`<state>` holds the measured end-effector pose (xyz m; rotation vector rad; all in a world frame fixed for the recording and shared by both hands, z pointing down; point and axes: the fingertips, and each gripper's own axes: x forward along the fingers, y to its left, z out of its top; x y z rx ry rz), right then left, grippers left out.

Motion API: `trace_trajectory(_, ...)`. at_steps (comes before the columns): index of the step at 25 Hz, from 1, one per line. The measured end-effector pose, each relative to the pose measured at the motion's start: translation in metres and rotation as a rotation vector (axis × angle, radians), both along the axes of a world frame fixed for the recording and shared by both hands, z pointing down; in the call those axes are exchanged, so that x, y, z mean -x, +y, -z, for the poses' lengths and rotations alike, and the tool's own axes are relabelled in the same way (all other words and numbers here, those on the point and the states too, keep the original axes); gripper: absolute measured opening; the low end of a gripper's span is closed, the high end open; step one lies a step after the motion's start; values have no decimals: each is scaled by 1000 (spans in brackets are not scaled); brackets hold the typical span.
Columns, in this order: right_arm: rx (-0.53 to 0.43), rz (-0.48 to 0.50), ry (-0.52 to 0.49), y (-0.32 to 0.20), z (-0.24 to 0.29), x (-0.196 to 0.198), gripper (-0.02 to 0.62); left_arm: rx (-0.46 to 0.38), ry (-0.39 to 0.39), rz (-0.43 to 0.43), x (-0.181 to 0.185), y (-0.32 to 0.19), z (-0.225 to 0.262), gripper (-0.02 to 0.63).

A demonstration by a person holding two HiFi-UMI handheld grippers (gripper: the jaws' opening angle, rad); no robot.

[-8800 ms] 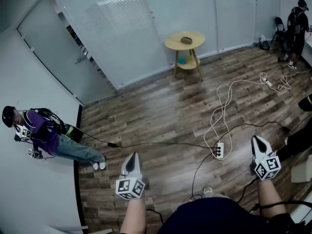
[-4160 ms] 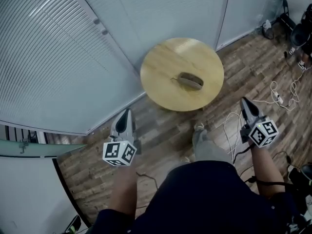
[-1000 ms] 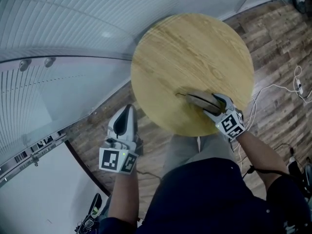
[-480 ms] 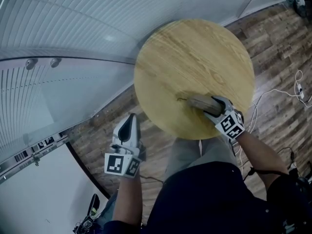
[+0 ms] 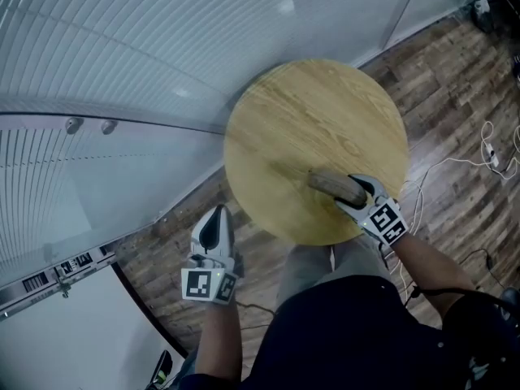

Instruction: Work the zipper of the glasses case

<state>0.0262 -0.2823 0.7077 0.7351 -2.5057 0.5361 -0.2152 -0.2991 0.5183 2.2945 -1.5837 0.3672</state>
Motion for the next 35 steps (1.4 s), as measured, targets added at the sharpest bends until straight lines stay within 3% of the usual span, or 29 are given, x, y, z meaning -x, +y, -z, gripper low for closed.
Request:
trace_trajectory(12, -102, -92, -94, -22, 136, -17, 291, -52, 108, -98, -34, -20, 45, 3)
trace_trajectory(17, -167, -106, -123, -30, 188, -24, 291, -19, 284, -176, -85, -18, 54, 6)
trace_trajectory(21, -221, -120, -156, -35, 226, -27, 291, -23, 350, -273, -126, -9, 60, 47)
trace_trajectory(25, -277, -88, -155, -35, 253, -26, 293, -27, 435, -354, -141, -1, 65, 53)
trace_trajectory(26, -282, -84, -167, -34, 259, -24, 293, -22, 468, -381, -144, 1, 67, 79)
trace_trajectory(28, -287, -74, -208, -32, 269, -19, 293, -25, 533, -419, -149, 2, 72, 129)
trace_trajectory(32, -285, 2, -314, -19, 292, -2, 293, -56, 627, -438, -160, -3, 91, 139)
trace_trajectory(35, -308, 66, -366, -7, 310, 6, 293, -56, 694, -498, -177, 6, 106, 177)
